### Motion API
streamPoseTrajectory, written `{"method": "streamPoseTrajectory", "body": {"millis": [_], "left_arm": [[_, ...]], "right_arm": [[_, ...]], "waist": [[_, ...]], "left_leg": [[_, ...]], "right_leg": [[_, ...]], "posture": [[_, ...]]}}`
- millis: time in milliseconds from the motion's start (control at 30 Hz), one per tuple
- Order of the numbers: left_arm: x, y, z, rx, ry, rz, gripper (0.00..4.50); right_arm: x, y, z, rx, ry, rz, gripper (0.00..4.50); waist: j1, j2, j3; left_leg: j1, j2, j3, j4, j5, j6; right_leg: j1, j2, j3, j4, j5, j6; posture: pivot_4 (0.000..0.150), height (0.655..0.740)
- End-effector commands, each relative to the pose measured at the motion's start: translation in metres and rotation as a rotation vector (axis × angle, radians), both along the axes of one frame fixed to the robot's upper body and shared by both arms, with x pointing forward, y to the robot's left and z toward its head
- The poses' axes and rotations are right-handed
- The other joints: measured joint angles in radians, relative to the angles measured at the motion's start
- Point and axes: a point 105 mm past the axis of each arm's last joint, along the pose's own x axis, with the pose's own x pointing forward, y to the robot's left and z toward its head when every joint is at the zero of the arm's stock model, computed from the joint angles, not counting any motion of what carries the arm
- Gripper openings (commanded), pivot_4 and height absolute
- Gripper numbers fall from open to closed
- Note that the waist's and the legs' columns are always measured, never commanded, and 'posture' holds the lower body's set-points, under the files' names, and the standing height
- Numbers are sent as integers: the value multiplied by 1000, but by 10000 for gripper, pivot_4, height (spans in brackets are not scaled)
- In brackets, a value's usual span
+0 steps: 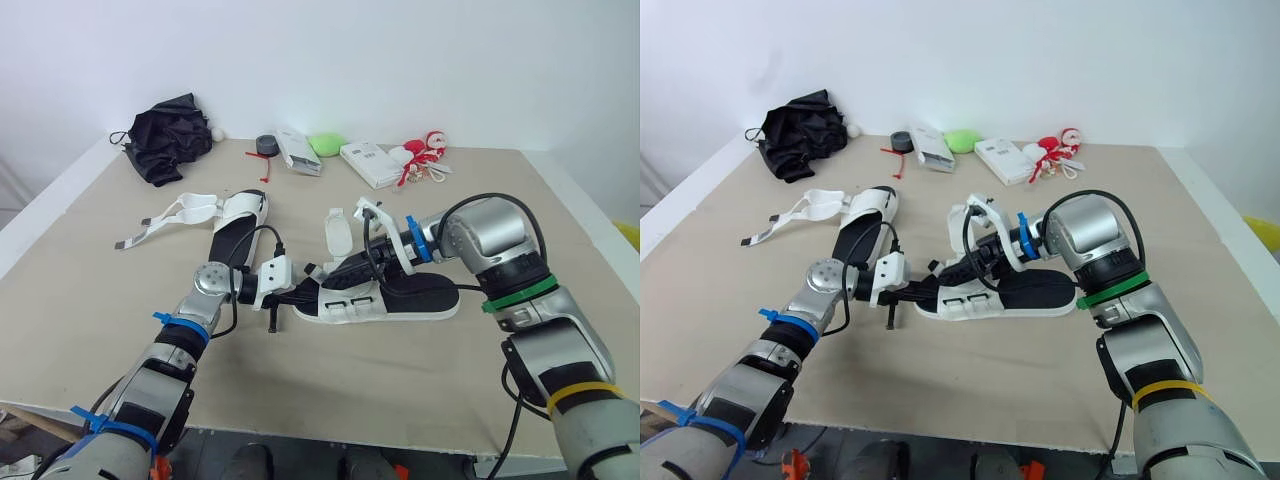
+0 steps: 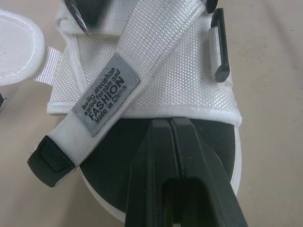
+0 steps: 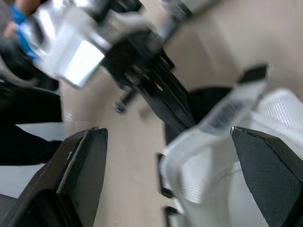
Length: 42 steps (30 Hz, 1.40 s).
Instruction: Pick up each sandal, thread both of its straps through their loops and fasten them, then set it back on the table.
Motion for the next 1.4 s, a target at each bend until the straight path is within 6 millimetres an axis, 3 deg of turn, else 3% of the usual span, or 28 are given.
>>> {"method": "streamPoseTrajectory", "body": {"millis": [33, 600, 700, 833, 867, 900, 1033, 1233, 1400], "left_arm": [[-42, 28, -92, 268, 309, 24, 0], [-45, 30, -95, 250, 315, 47, 0], [-46, 29, -95, 247, 317, 50, 0], [-46, 30, -96, 245, 318, 52, 0], [-46, 30, -96, 245, 318, 53, 0], [-46, 30, -96, 246, 319, 54, 0], [-47, 30, -97, 249, 319, 53, 0], [-47, 30, -97, 250, 317, 52, 0], [-48, 30, -98, 254, 320, 46, 0]], "right_arm": [[11, 5, 9, -28, -51, 32, 44699], [19, 24, -5, -69, -9, 135, 44699], [20, 25, -7, -72, -6, 142, 36970], [21, 24, -10, -79, -7, 144, 22619], [22, 24, -10, -79, -7, 145, 22619], [21, 24, -10, -77, -6, 147, 16401], [21, 28, -9, -51, -5, 147, 1048], [30, 27, 10, 69, -69, 83, 1048], [31, 11, 28, 212, -118, -29, 1048]], "waist": [[0, 0, 0], [0, 2, -1], [0, 2, -1], [0, 2, -2], [0, 2, -2], [0, 2, -2], [0, 2, -2], [-2, 2, -2], [0, 1, -2]], "left_leg": [[0, 0, 0, 0, 0, 0], [0, 0, -1, 0, 0, 0], [0, 0, -1, 0, 0, 0], [0, 0, -1, 0, 0, 0], [0, 0, -1, 0, 0, 0], [0, 0, -1, 0, 0, 0], [1, 0, -1, 0, 0, 0], [1, 0, -1, 0, -1, -1], [1, 0, -1, 0, 0, 0]], "right_leg": [[0, 0, 0, 0, 0, 0], [0, 1, -1, 0, 2, 2], [0, 1, -1, 0, 2, 2], [0, 1, -1, 0, 2, 2], [0, 1, -1, 0, 2, 2], [0, 1, -1, 0, 2, 2], [0, 1, -1, 0, 2, 2], [0, 1, -1, 0, 2, 1], [0, 1, -1, 0, 3, 1]], "posture": [[1500, 7400], [1500, 7400], [1500, 7400], [1500, 7400], [1500, 7400], [1500, 7400], [1500, 7400], [1500, 7400], [1500, 7400]]}}
